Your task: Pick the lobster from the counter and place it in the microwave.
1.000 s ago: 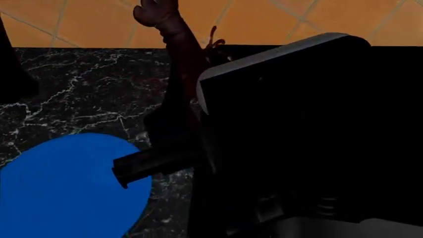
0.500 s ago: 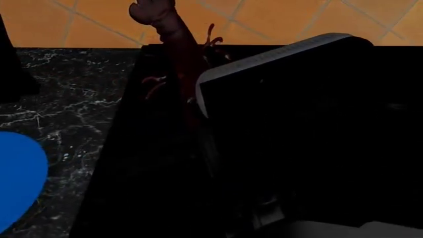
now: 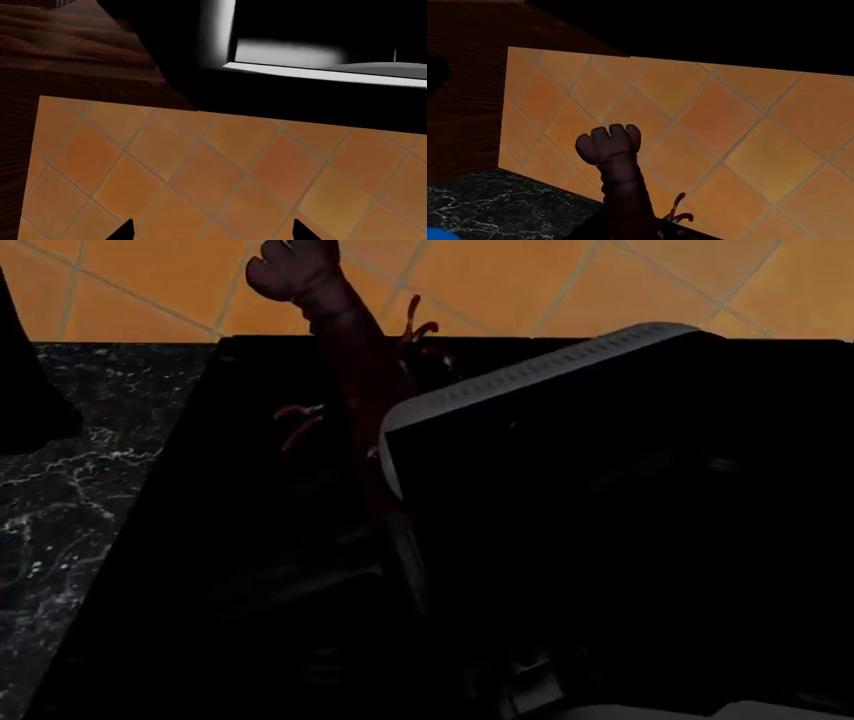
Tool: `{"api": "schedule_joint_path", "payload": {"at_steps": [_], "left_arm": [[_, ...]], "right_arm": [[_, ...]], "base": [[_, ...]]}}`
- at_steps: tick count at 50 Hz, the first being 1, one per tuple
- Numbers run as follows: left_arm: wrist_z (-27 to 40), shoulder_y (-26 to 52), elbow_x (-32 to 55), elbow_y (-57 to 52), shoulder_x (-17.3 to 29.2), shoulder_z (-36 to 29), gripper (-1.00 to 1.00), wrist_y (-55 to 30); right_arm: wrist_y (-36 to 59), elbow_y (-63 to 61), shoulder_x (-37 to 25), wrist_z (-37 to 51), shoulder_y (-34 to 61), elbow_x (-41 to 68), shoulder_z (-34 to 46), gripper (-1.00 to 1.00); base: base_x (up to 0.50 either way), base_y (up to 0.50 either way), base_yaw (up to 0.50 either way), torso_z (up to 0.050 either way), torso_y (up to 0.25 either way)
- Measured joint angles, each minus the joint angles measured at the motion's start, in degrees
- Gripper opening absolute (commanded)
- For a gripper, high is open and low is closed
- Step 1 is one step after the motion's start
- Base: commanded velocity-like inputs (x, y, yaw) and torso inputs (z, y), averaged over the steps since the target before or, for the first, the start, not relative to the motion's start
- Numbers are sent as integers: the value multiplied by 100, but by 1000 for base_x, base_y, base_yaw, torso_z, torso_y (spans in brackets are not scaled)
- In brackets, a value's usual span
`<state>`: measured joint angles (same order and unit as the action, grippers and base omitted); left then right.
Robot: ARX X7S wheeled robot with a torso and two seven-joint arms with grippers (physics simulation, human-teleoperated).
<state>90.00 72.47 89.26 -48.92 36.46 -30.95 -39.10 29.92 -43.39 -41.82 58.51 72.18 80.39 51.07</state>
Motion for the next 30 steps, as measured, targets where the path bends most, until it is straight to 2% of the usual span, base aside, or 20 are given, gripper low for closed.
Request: {"api": "schedule_joint_path", "payload": {"at_steps": [30], "left_arm": [[0, -3, -8, 39, -30, 50, 100, -68]], "right_arm": [[-21, -36, -11, -44, 26, -31, -34, -100]], "base": [[479, 0, 0, 0, 1]]}}
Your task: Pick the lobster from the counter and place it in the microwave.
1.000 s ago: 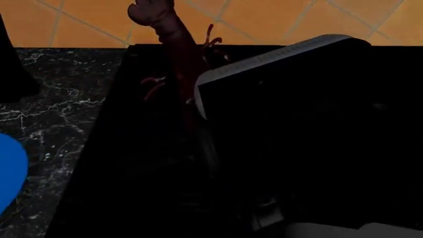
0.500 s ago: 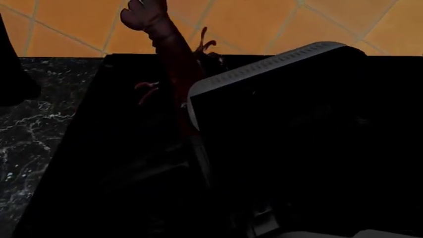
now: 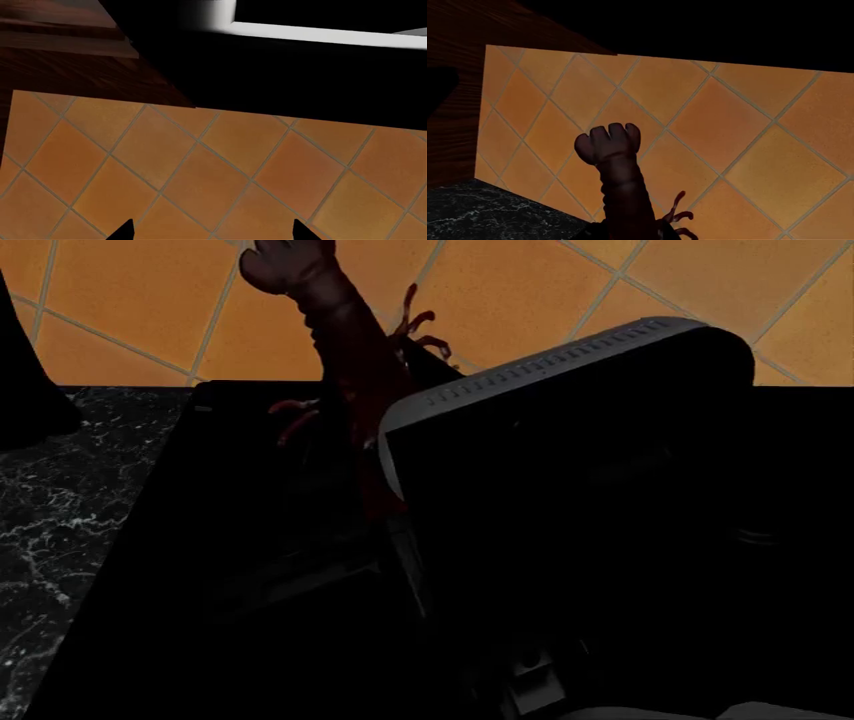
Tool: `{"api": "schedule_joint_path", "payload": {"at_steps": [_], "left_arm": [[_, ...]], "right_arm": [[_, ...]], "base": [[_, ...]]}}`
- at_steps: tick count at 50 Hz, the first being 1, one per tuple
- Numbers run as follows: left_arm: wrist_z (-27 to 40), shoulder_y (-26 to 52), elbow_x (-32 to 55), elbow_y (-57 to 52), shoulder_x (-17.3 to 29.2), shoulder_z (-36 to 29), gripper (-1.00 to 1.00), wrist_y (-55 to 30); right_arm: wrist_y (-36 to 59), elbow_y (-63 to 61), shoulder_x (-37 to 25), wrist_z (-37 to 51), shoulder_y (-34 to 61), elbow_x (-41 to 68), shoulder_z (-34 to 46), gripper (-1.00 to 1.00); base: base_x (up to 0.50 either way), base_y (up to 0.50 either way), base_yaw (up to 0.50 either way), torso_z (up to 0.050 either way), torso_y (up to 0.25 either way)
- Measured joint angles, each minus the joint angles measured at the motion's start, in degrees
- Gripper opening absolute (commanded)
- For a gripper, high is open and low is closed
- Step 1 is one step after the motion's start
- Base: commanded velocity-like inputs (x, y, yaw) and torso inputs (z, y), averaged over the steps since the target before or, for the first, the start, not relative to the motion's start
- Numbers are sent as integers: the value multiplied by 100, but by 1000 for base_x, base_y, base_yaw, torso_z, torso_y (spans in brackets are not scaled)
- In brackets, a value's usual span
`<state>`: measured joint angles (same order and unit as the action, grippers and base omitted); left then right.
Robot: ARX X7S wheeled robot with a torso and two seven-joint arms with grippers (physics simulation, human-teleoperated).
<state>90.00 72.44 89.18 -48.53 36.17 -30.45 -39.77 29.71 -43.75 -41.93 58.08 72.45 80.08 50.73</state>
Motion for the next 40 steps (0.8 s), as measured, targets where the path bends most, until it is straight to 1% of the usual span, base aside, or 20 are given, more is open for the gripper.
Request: {"api": "schedule_joint_path", "payload": {"at_steps": [9, 19, 31, 40], "left_arm": [[0, -40, -39, 1, -4, 6, 100, 1], [-22, -100, -131, 41, -47, -9, 100, -1], [-88, -165, -246, 103, -83, -23, 100, -2], [-111, -152, -272, 136, -108, -34, 100, -20]], "right_arm": [[37, -69, -34, 70, 17, 71, 6, -100], [167, -406, -129, 487, 382, 590, -87, -100], [280, -669, -252, 828, 1066, 1307, -290, -100], [534, -632, -334, 942, 1863, 1963, -390, -100]], "base": [[43, 0, 0, 1, 0], [0, 0, 0, 0, 0], [0, 0, 0, 0, 0], [0, 0, 0, 0, 0]]}}
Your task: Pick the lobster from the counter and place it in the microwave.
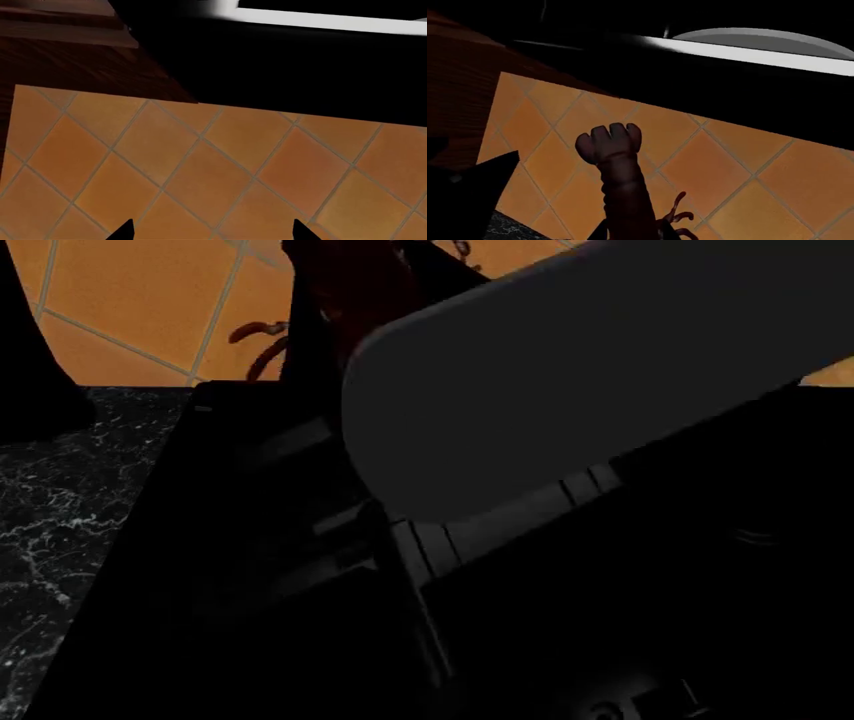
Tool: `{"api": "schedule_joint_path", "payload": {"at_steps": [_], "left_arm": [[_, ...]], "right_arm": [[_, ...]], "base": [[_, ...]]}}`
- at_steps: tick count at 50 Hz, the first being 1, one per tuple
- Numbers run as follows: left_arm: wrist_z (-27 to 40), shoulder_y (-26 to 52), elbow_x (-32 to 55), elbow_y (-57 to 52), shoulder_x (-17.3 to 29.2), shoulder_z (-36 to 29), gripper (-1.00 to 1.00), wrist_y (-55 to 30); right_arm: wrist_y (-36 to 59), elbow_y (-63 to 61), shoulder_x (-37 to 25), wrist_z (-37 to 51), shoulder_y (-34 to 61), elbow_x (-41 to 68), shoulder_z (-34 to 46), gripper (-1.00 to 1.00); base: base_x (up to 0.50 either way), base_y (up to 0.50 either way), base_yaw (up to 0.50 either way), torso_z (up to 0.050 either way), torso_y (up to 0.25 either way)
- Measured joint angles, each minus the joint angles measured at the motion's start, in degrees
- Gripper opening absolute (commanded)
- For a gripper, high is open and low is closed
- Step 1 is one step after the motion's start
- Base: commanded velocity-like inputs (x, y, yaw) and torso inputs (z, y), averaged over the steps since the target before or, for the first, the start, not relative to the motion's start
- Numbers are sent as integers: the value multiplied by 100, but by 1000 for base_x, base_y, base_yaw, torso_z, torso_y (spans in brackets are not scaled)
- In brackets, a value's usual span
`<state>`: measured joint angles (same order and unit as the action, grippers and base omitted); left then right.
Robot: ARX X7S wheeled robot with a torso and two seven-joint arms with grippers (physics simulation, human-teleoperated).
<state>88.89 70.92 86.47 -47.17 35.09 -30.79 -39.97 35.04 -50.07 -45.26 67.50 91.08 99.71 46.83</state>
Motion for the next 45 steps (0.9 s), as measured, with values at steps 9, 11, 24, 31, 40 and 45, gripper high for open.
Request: {"api": "schedule_joint_path", "payload": {"at_steps": [9, 11, 24, 31, 40, 45], "left_arm": [[-18, -17, -33, 7, -21, -7, 100, -2], [-16, -25, -39, 4, -28, -8, 100, -1], [1, -74, -73, -13, -62, -18, 100, 1], [-7, -94, -79, -17, -58, -13, 100, 0], [-47, -91, -94, 9, -56, -6, 100, -9], [-98, -90, -120, 39, -54, -7, 100, -17]], "right_arm": [[294, 230, 37, 22, 788, 440, -56, -100], [349, 295, 53, 3, 923, 495, -66, -100], [733, 894, 260, -339, 1678, 639, -60, -100], [927, 1343, 384, -738, 2017, 507, -74, -100], [1203, 2030, 519, -1412, 2424, 194, -57, -100], [1361, 2473, 617, -1886, 2652, -35, -13, -100]], "base": [[0, 0, 0, 0, 1], [0, 0, 0, 0, 0], [0, 0, 0, 0, 0], [0, 0, 0, 0, 0], [0, 0, 0, 0, 0], [0, 0, 0, 0, 0]]}}
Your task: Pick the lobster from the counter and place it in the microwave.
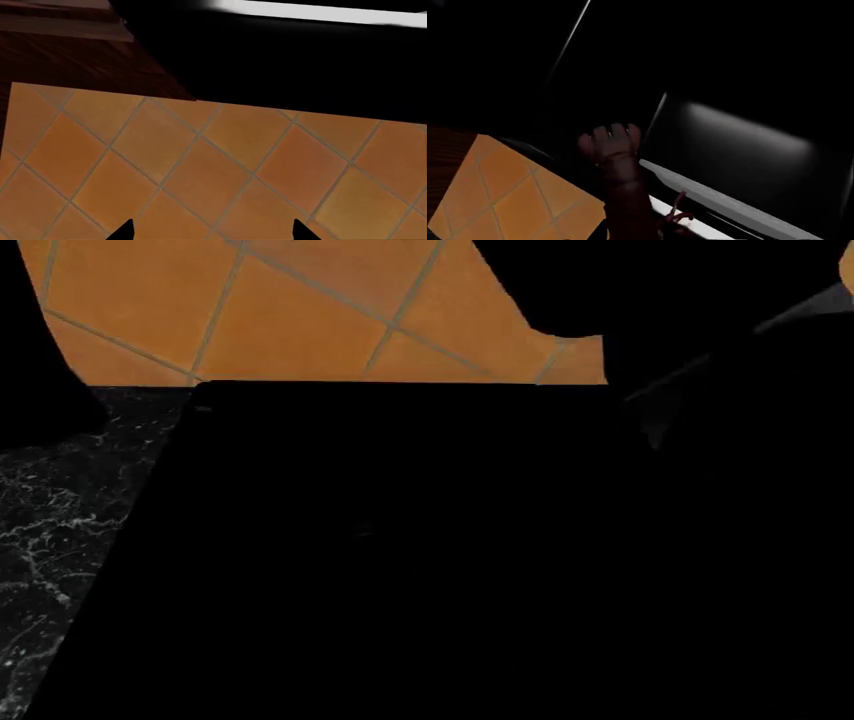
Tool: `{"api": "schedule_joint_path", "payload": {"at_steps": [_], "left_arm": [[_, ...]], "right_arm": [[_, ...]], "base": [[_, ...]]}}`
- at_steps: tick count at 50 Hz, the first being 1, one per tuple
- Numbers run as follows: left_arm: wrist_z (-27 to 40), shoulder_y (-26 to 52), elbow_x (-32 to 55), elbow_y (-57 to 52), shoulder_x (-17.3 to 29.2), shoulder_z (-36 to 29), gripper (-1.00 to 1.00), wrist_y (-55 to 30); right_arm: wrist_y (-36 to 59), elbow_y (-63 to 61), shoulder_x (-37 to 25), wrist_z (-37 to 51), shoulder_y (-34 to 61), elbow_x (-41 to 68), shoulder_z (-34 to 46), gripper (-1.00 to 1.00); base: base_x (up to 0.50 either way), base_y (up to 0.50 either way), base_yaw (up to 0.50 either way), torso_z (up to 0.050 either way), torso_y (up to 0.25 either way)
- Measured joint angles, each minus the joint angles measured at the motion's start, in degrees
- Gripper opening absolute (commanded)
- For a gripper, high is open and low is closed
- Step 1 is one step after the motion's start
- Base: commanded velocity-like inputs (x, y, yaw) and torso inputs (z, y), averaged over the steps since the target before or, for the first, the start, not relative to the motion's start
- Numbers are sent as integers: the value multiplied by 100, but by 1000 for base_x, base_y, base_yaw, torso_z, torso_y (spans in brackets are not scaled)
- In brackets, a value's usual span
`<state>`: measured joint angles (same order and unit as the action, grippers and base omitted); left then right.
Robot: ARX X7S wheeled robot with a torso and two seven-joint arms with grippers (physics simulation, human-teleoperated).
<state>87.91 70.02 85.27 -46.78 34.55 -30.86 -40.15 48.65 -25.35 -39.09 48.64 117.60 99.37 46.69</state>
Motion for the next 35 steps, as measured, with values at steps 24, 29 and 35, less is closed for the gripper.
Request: {"api": "schedule_joint_path", "payload": {"at_steps": [24, 29, 35], "left_arm": [[-130, -96, -136, 66, -42, -31, 100, 0], [-153, -125, -171, 73, -56, -41, 100, 3], [-171, -159, -213, 81, -73, -50, 100, 9]], "right_arm": [[606, 2295, 723, -2401, 1180, -1301, 580, -100], [655, 2772, 909, -2843, 1365, -1728, 685, -100], [779, 3283, 1137, -3328, 1520, -2427, 641, -100]], "base": [[0, 0, 0, 0, 0], [0, 0, 0, 0, 0], [0, 0, 0, 0, 0]]}}
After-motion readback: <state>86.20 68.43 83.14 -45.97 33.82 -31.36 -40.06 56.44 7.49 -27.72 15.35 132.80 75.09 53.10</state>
